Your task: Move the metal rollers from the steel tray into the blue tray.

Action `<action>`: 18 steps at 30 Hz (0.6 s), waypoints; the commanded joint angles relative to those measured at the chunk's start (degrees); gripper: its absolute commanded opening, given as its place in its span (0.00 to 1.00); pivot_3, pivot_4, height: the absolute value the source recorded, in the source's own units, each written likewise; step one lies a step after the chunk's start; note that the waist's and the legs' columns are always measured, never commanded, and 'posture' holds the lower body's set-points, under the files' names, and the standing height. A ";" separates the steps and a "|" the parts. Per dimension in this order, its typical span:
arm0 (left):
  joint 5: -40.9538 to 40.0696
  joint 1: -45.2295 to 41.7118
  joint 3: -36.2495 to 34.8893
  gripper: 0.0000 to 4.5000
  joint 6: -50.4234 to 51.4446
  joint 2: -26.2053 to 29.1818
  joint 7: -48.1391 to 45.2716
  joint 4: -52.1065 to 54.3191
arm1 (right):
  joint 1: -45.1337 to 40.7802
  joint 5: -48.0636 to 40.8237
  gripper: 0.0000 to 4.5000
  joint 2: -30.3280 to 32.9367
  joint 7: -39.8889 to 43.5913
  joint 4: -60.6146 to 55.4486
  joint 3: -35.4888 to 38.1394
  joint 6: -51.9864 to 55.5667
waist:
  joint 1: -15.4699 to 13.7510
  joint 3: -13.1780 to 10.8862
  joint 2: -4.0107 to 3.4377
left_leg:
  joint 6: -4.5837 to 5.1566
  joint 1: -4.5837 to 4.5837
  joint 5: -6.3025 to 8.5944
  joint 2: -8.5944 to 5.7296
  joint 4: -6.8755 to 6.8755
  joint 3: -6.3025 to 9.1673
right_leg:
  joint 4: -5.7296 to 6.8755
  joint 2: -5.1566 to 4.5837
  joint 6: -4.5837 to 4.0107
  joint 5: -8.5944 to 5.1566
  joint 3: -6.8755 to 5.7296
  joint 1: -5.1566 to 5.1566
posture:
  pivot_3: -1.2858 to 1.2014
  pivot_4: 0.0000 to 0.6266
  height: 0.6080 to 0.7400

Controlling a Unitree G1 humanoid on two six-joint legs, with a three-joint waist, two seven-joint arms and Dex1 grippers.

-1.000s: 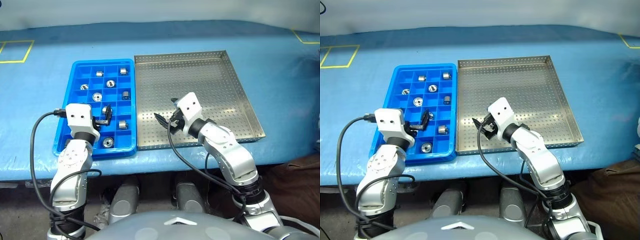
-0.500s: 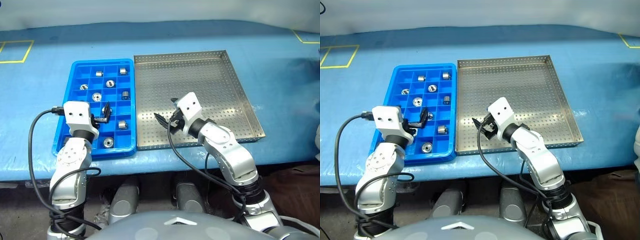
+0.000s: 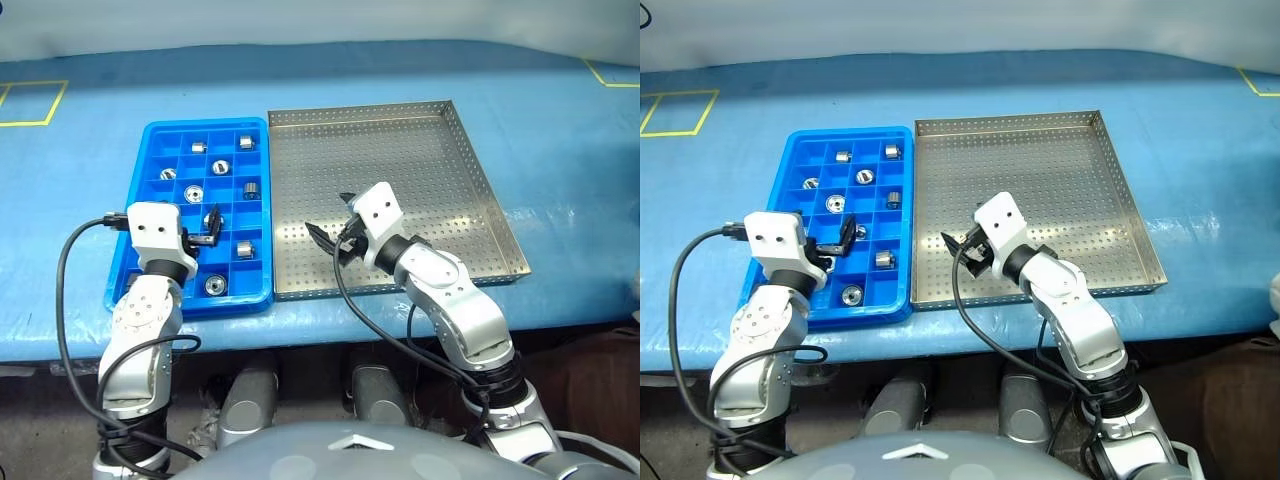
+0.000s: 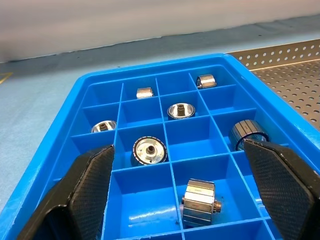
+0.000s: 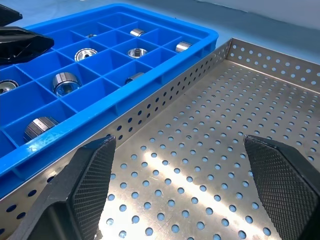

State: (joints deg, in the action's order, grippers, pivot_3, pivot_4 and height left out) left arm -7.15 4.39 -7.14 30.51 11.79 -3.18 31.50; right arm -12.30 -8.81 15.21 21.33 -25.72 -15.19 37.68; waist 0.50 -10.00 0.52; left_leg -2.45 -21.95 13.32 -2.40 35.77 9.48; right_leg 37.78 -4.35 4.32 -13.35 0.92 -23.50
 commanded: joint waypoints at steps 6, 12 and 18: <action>1.00 0.60 -0.91 1.00 -1.32 0.45 0.01 2.88 | -0.88 0.20 0.96 -0.44 0.24 -0.85 0.34 -1.71 | -0.03 0.00 0.00 | 0.00 0.00 0.00 0.00 0.00 0.00 | 0.00 0.00 0.00 0.00 0.00 0.00 | 0.55 0.24 1.00; 0.89 0.95 -1.12 1.00 -1.53 0.87 -0.52 3.19 | -0.76 0.12 0.96 -0.61 0.26 -1.02 0.49 -1.70 | -0.03 0.00 0.00 | 0.00 0.00 0.00 0.00 0.01 0.00 | 0.00 0.00 0.00 0.00 0.00 0.00 | 0.55 0.24 1.00; 0.62 0.87 -1.61 1.00 -1.27 1.15 -0.93 3.56 | -0.66 0.11 0.96 -0.64 0.23 -0.99 0.61 -1.84 | -0.03 0.00 0.00 | 0.00 0.00 0.00 0.00 0.01 0.00 | 0.01 0.00 0.00 0.00 0.00 0.00 | 0.55 0.24 1.00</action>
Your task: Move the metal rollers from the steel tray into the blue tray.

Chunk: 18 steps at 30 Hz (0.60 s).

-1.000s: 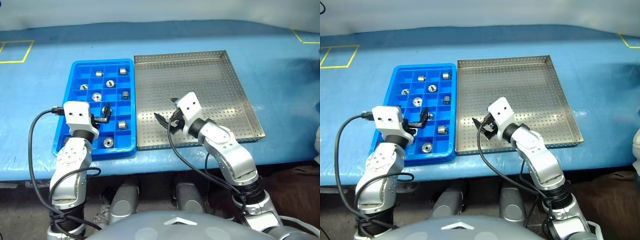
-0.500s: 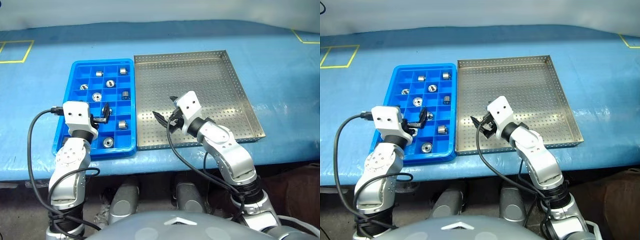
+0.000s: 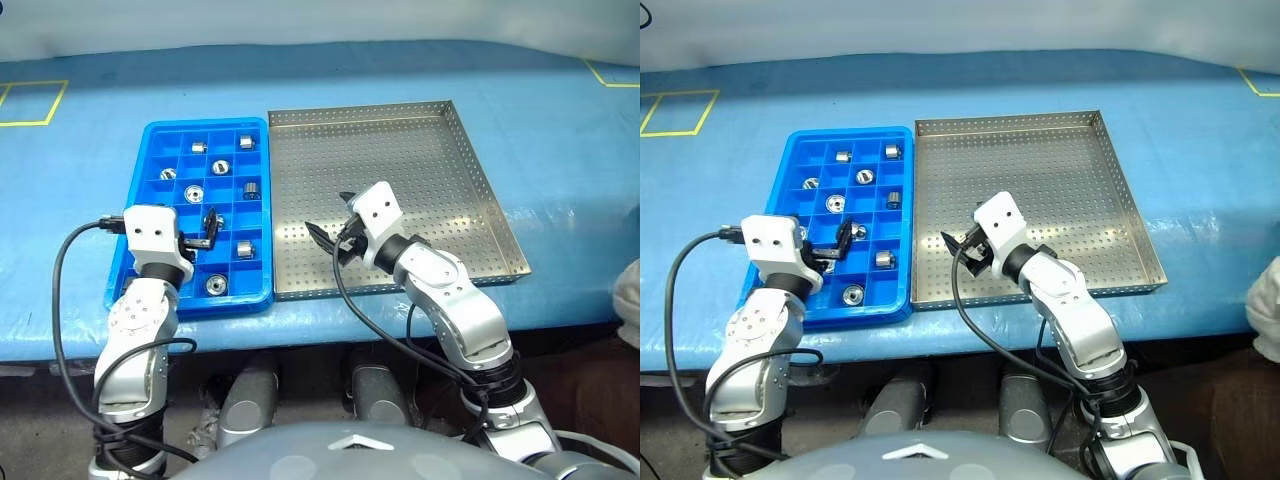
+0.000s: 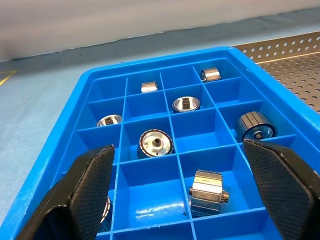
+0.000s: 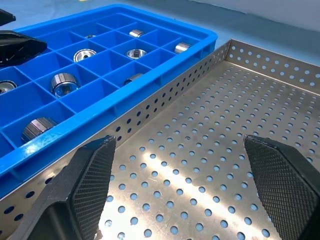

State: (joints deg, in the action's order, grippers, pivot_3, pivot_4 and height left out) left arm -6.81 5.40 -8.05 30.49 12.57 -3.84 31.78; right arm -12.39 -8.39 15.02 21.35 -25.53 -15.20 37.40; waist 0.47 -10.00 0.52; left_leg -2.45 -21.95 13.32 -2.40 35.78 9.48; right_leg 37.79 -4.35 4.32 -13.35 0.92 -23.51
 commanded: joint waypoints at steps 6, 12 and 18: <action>0.28 0.18 -0.41 1.00 -1.03 0.32 -0.44 3.67 | -0.32 -0.22 0.96 -0.43 0.05 -1.40 0.68 -1.52 | 0.00 0.00 0.00 | 0.00 0.00 0.00 0.00 0.00 0.00 | 0.00 0.00 0.00 0.00 0.00 0.00 | 0.55 0.24 1.00; 0.37 0.63 -0.49 1.00 -1.18 0.53 -0.66 4.08 | -0.04 -0.46 0.96 -0.46 -0.04 -1.83 0.97 -1.33 | 0.01 0.00 0.00 | 0.00 0.00 0.00 0.00 0.01 0.00 | 0.00 0.00 0.00 0.00 0.00 0.00 | 0.55 0.24 1.00; -0.22 2.86 -2.56 1.00 -1.87 1.02 -1.42 5.47 | 0.28 -0.13 0.96 -0.08 -0.34 -2.10 1.15 -1.02 | 0.02 0.00 0.00 | 0.00 0.00 0.00 0.00 0.00 0.00 | 0.00 0.00 0.00 0.00 0.01 0.00 | 0.55 0.24 1.00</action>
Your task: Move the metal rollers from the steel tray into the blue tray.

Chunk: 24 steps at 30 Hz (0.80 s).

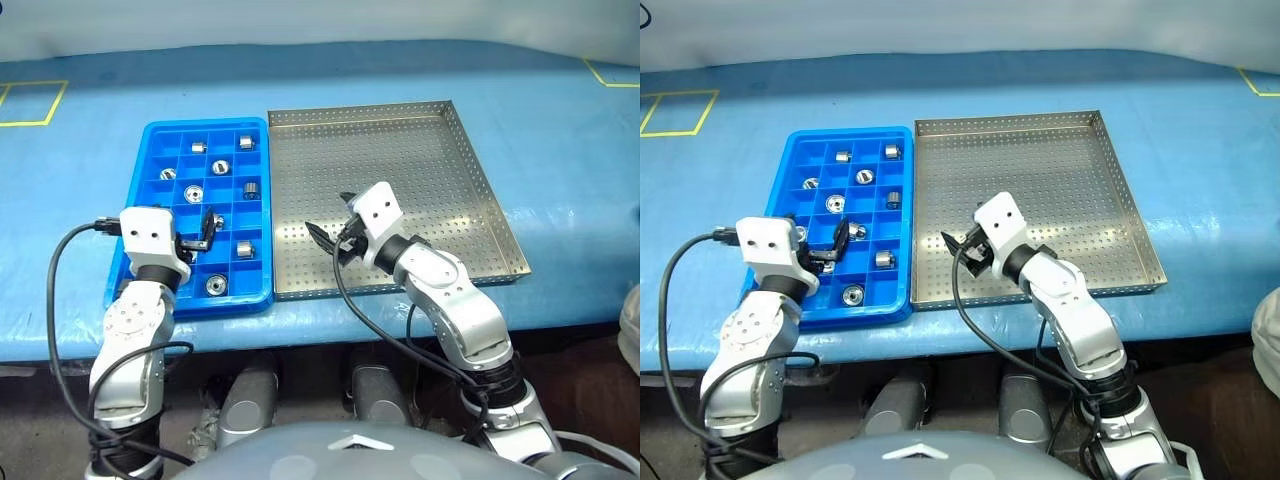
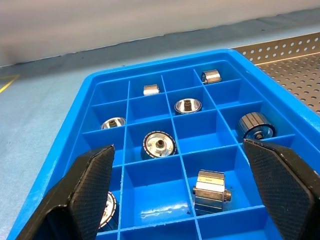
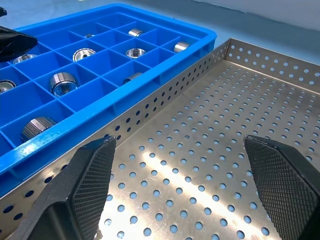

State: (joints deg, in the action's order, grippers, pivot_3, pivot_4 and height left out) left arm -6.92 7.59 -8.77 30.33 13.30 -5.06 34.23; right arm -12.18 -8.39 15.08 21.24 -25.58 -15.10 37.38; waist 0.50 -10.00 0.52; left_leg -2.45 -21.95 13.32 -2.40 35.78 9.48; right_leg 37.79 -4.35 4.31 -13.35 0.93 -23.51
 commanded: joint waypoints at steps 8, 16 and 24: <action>0.16 3.00 -1.23 1.00 -4.99 1.64 -2.80 4.64 | -0.36 -0.88 0.96 -0.29 0.21 -1.84 1.97 -1.19 | -0.13 0.00 0.00 | 0.00 0.00 0.00 0.00 0.02 0.00 | 0.00 0.00 0.01 0.00 0.00 0.01 | 0.56 0.24 1.00; 0.74 4.67 0.05 1.00 -7.17 3.11 -5.40 4.69 | -0.39 -2.07 0.96 0.14 0.97 -1.54 3.92 -0.86 | -0.21 0.00 0.00 | 0.01 0.00 0.00 0.00 0.02 0.00 | 0.00 0.00 0.00 0.00 0.00 0.01 | 0.56 0.24 1.00; 2.07 5.42 1.16 1.00 -7.38 3.21 -5.43 4.84 | 0.29 -2.98 0.96 0.07 0.99 -1.78 4.31 -0.07 | -0.43 0.00 0.00 | 0.01 0.00 0.01 0.00 0.02 0.00 | 0.00 0.00 0.01 0.00 0.00 0.01 | 0.56 0.24 1.00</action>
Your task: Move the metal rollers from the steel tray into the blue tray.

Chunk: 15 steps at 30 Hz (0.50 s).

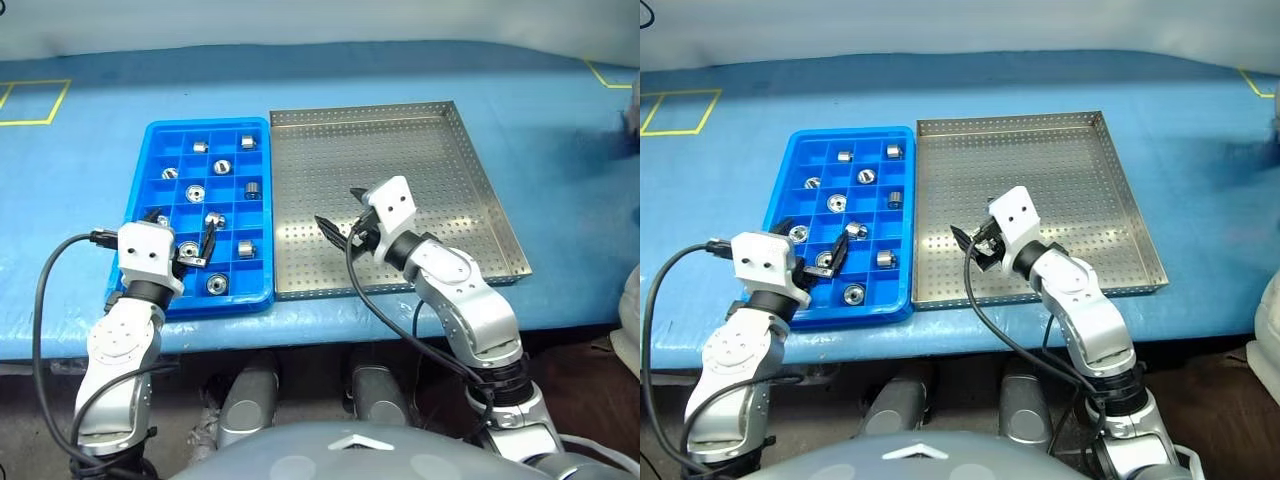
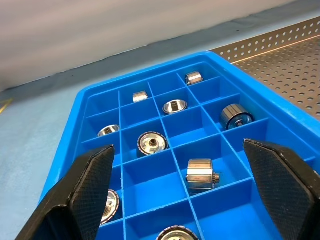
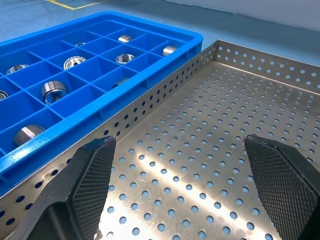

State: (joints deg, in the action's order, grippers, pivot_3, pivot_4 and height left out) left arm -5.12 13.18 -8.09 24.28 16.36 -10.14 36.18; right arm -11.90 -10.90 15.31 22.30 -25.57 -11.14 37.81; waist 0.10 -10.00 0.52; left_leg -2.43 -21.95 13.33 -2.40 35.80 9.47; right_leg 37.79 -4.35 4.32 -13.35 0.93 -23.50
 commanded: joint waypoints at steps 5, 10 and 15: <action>-0.02 -0.65 1.42 1.00 -1.02 -0.39 -0.48 2.50 | -0.13 0.27 0.96 -0.01 -0.39 -1.53 -0.25 -0.70 | -0.25 0.00 0.00 | 0.00 0.00 0.00 0.00 0.00 0.00 | 0.00 0.00 0.00 0.00 0.00 0.00 | 0.57 0.24 1.00; -1.03 -0.94 2.99 1.00 -0.02 -1.26 -0.98 2.29 | 0.21 -0.08 0.96 -0.67 -1.01 -1.62 0.05 0.01 | -0.43 0.00 0.00 | 0.00 0.00 0.00 0.00 0.00 0.00 | -0.01 0.00 0.00 0.00 0.00 0.00 | 0.56 0.24 1.00; -2.59 -1.53 3.07 1.00 2.74 -1.62 -1.52 2.61 | 0.32 -1.96 0.96 -1.60 -1.72 -2.31 0.84 4.13 | -0.49 0.00 0.00 | 0.00 0.00 0.00 0.00 0.00 0.00 | 0.00 0.00 0.00 0.00 0.00 0.00 | 0.56 0.24 1.00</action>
State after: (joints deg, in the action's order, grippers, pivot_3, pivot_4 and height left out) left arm -6.73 12.30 -4.81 26.33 14.96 -11.36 36.18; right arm -11.61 -11.56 14.39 20.94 -25.62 -11.16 40.85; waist -0.40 -10.00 0.52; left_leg -2.43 -21.95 13.33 -2.40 35.80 9.48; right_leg 37.79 -4.35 4.32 -13.35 0.93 -23.50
